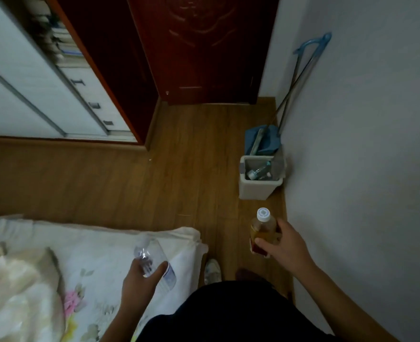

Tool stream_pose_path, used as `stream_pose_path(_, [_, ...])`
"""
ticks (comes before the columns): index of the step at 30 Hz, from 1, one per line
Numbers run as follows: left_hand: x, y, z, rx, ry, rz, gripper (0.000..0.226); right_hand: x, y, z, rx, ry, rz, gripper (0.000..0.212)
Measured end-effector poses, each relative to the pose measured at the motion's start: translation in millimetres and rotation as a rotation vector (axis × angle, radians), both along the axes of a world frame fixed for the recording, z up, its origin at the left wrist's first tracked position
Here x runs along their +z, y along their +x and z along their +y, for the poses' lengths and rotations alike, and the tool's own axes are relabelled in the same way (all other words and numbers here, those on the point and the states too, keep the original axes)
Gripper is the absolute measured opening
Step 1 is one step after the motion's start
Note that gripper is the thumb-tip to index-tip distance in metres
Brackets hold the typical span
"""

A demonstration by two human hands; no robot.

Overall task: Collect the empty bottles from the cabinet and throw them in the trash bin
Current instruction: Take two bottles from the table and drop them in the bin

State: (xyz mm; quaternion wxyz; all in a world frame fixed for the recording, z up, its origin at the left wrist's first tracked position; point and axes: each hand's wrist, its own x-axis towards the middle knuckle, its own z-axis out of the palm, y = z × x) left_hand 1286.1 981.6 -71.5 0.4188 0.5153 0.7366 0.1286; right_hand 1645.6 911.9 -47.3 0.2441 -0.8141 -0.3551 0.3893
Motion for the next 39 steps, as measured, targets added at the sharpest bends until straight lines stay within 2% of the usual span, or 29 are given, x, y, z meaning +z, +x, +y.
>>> stream_pose_path(2, [3, 20, 46, -0.097, 0.004, -0.007, 0.049, 4, 12, 26, -0.025, 0.014, -0.002, 0.061])
stream_pose_path(9, [24, 101, 191, -0.283, 0.067, -0.083, 0.041, 1, 61, 111, -0.125, -0.010, -0.058, 0.059])
stream_pose_path(17, [23, 153, 326, -0.209, 0.057, -0.024, 0.054, -5, 124, 263, -0.033, 0.044, -0.047, 0.066])
stream_pose_path(24, [42, 197, 435, -0.180, 0.142, -0.026, 0.059, 17, 155, 402, 0.113, 0.117, -0.056, 0.073])
stream_pose_path(30, [38, 253, 541, -0.319, 0.142, -0.074, 0.051, 6, 189, 463, -0.028, 0.115, -0.026, 0.073])
stream_pose_path(34, [22, 306, 624, -0.492, 0.046, -0.081, 0.061, -4, 205, 483, -0.206, 0.061, -0.060, 0.072])
stream_pose_path(39, [16, 375, 702, -0.838, -0.108, -0.121, 0.059, -10, 192, 485, -0.488, -0.010, -0.143, 0.058])
